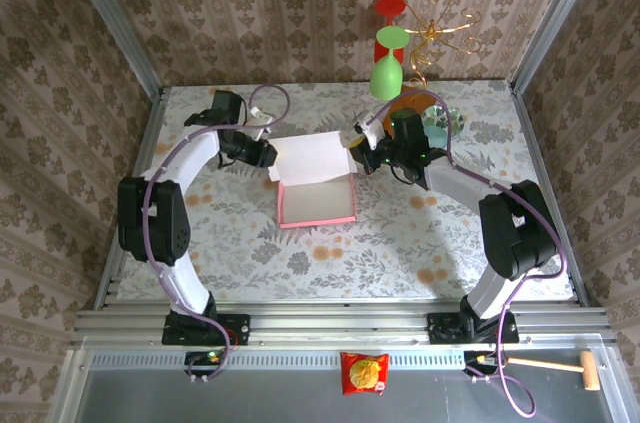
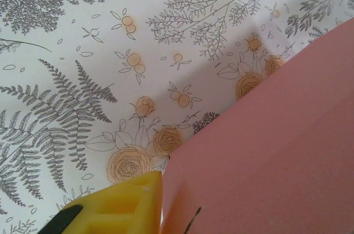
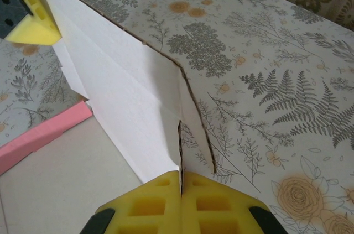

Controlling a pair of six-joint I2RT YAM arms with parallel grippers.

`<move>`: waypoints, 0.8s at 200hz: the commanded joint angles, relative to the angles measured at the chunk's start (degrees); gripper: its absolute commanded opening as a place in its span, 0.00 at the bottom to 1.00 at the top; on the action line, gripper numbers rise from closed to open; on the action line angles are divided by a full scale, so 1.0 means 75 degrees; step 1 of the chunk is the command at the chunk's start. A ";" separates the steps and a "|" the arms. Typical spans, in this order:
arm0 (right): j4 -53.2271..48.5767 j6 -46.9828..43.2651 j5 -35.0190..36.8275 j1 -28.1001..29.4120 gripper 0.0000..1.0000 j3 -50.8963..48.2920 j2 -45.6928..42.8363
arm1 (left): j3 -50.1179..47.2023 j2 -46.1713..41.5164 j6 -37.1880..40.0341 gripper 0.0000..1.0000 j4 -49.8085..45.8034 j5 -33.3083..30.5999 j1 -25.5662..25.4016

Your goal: Fold the paper box

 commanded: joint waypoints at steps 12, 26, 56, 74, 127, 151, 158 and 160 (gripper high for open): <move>0.0003 0.0197 0.0307 0.0086 0.00 0.0178 0.0079 | -0.0213 -0.0203 -0.0385 0.21 -0.0116 -0.0638 -0.0321; 0.0026 0.0304 0.0502 0.0162 0.00 0.0145 0.0062 | -0.0243 -0.0261 -0.0651 0.14 -0.0074 -0.0851 -0.0396; 0.0235 0.0738 0.1120 0.0410 0.00 0.0060 -0.0009 | -0.0334 -0.0360 -0.1597 0.00 0.0167 -0.1343 -0.0477; 0.0513 0.1060 0.1721 0.0676 0.00 -0.0041 -0.0078 | -0.0422 -0.0515 -0.2339 0.00 0.0444 -0.1729 -0.0538; 0.2781 0.2664 0.3531 0.1270 0.00 -0.0788 -0.0071 | -0.0819 -0.1107 -0.4019 0.00 0.1803 -0.2520 -0.0694; 0.3797 0.3497 0.3862 0.1279 0.00 -0.0959 0.0219 | -0.1202 -0.1410 -0.4397 0.00 0.2605 -0.2774 -0.0750; 0.4062 0.3667 0.3896 0.1284 0.00 -0.0974 0.0319 | -0.1385 -0.1522 -0.4527 0.00 0.2977 -0.2731 -0.0735; 0.4148 0.3722 0.3899 0.1282 0.00 -0.0981 0.0358 | -0.1443 -0.1555 -0.4559 0.00 0.3079 -0.2721 -0.0726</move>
